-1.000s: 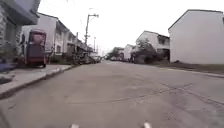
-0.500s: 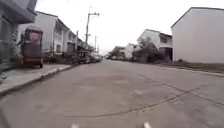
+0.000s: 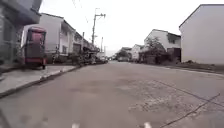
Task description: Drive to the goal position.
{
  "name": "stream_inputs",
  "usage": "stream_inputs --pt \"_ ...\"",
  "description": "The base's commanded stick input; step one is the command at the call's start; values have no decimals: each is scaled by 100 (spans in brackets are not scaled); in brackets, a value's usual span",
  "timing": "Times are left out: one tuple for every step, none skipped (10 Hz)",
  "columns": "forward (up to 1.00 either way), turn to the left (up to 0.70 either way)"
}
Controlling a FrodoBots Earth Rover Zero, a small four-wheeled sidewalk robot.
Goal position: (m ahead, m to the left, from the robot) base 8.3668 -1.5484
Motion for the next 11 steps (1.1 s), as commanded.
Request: stream_inputs --pt "70 0" --pt "70 0" --pt "70 0" --pt "70 0" --pt "70 1" --pt "70 4" --pt "70 7" --pt "70 0" --pt "70 2" --pt "70 0" --pt "70 2"
